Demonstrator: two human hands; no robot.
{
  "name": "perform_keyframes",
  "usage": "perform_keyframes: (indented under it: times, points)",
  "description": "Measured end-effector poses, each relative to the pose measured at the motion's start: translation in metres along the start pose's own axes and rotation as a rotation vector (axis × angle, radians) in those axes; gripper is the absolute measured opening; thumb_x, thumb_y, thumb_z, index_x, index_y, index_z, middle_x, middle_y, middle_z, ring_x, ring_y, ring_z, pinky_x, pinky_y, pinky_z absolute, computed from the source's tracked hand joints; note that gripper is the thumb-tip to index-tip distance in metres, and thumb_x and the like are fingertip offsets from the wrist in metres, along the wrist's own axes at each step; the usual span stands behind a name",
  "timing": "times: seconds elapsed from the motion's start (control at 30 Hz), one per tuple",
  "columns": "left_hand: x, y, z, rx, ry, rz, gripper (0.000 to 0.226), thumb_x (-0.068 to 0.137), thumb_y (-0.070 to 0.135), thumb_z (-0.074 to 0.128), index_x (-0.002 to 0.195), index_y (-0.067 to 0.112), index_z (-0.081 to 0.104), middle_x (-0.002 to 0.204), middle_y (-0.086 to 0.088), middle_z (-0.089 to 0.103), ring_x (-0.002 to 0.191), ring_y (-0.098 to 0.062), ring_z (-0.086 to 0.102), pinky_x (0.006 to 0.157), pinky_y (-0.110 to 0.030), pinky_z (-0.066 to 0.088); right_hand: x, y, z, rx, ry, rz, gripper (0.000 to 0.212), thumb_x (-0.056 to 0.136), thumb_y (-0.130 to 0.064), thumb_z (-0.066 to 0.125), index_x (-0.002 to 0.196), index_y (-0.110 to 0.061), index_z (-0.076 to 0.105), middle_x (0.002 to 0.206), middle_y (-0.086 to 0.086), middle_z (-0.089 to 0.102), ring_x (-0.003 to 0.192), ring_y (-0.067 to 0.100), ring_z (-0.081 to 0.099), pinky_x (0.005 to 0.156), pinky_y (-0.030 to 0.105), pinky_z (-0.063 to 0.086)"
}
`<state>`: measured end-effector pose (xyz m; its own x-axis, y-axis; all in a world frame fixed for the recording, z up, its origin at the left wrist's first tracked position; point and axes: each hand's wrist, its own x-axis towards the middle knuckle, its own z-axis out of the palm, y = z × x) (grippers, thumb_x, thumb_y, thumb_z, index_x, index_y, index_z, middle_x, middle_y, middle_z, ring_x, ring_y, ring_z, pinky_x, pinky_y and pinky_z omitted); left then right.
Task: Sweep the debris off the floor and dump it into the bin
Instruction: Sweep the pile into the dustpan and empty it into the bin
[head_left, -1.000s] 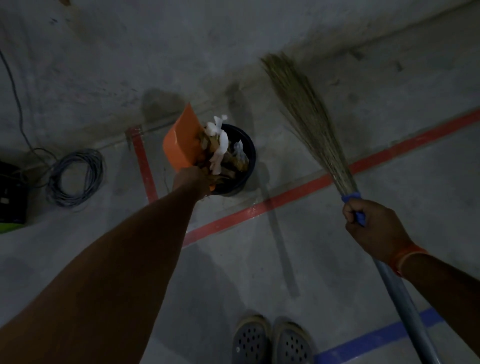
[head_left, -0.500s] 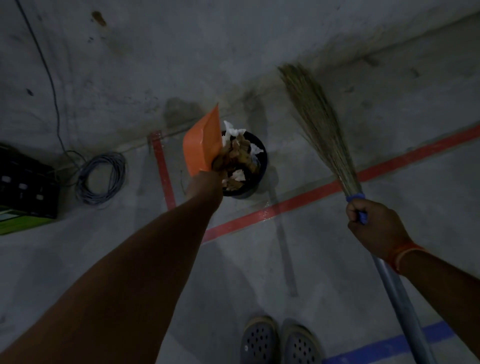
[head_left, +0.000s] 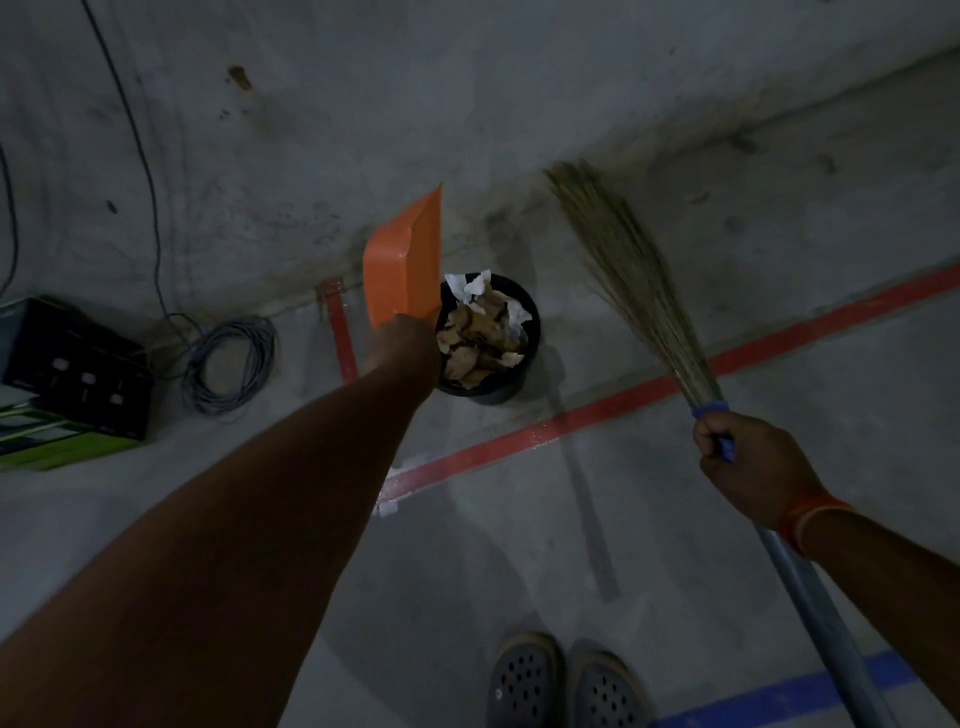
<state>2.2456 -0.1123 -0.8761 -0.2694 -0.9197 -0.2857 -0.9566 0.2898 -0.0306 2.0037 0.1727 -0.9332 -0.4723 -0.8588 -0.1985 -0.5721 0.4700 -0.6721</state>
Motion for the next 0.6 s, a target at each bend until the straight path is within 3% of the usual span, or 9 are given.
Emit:
perform_keyframes:
  times: [0.07, 0.1, 0.2, 0.3, 0.4, 0.47, 0.6]
  points:
    - [-0.007, 0.001, -0.01, 0.025, 0.023, 0.018, 0.023, 0.099, 0.006, 0.048, 0.111, -0.005, 0.064, 0.112, -0.023, 0.065, 0.1, -0.039, 0.065, 0.069, -0.037, 0.047, -0.004, -0.001, -0.002, 0.003, 0.005, 0.001, 0.04, 0.07, 0.008, 0.066, 0.074, -0.027, 0.048, 0.068, -0.002, 0.057, 0.066, 0.008, 0.055, 0.064, 0.014, 0.04]
    - [-0.011, 0.002, -0.014, 0.024, 0.04, 0.021, 0.02, 0.098, 0.006, 0.049, 0.106, -0.005, 0.064, 0.109, -0.023, 0.065, 0.095, -0.037, 0.066, 0.069, -0.036, 0.05, -0.007, -0.003, -0.003, 0.008, 0.012, -0.003, 0.039, 0.07, 0.008, 0.066, 0.074, -0.027, 0.048, 0.068, -0.002, 0.057, 0.066, 0.007, 0.055, 0.063, 0.013, 0.04]
    - [-0.025, -0.002, -0.019, -0.061, 0.017, 0.0, 0.011, 0.093, 0.008, 0.059, 0.089, 0.0, 0.066, 0.091, -0.014, 0.062, 0.071, -0.025, 0.059, 0.049, -0.025, 0.04, -0.018, -0.004, -0.006, 0.033, 0.044, -0.028, 0.039, 0.068, 0.01, 0.066, 0.073, -0.024, 0.047, 0.065, -0.002, 0.055, 0.063, 0.005, 0.054, 0.063, 0.007, 0.038]
    - [-0.047, -0.009, -0.009, -0.222, -0.018, 0.071, 0.013, 0.084, 0.005, 0.064, 0.087, 0.006, 0.077, 0.088, -0.005, 0.072, 0.069, -0.016, 0.06, 0.046, -0.015, 0.035, -0.037, 0.0, -0.01, 0.025, 0.077, -0.034, 0.042, 0.067, 0.011, 0.065, 0.063, -0.025, 0.044, 0.066, -0.002, 0.054, 0.063, 0.013, 0.053, 0.065, 0.011, 0.039]
    - [-0.089, -0.01, 0.009, -0.472, -0.006, 0.147, 0.021, 0.082, -0.01, 0.054, 0.077, 0.001, 0.072, 0.078, 0.001, 0.071, 0.058, -0.001, 0.054, 0.047, -0.008, 0.037, -0.062, 0.002, -0.012, 0.023, 0.087, -0.011, 0.039, 0.069, 0.011, 0.064, 0.063, -0.023, 0.046, 0.069, 0.001, 0.057, 0.065, 0.016, 0.054, 0.063, 0.018, 0.04]
    - [-0.119, -0.012, 0.023, -0.579, 0.009, 0.19, 0.019, 0.082, -0.012, 0.053, 0.077, 0.0, 0.066, 0.074, 0.001, 0.072, 0.052, 0.003, 0.056, 0.048, -0.012, 0.041, -0.082, 0.005, -0.013, 0.031, 0.095, -0.008, 0.036, 0.071, 0.01, 0.062, 0.063, -0.022, 0.048, 0.071, 0.004, 0.059, 0.068, 0.02, 0.056, 0.069, 0.021, 0.04]
    - [-0.186, -0.016, 0.048, -0.645, -0.07, 0.272, 0.032, 0.081, 0.001, 0.055, 0.064, 0.023, 0.072, 0.049, 0.012, 0.061, 0.038, 0.002, 0.048, 0.049, -0.02, 0.041, -0.138, 0.013, -0.012, 0.04, 0.151, -0.016, 0.038, 0.069, 0.01, 0.064, 0.063, -0.023, 0.048, 0.069, 0.0, 0.057, 0.069, 0.021, 0.055, 0.073, 0.023, 0.04]
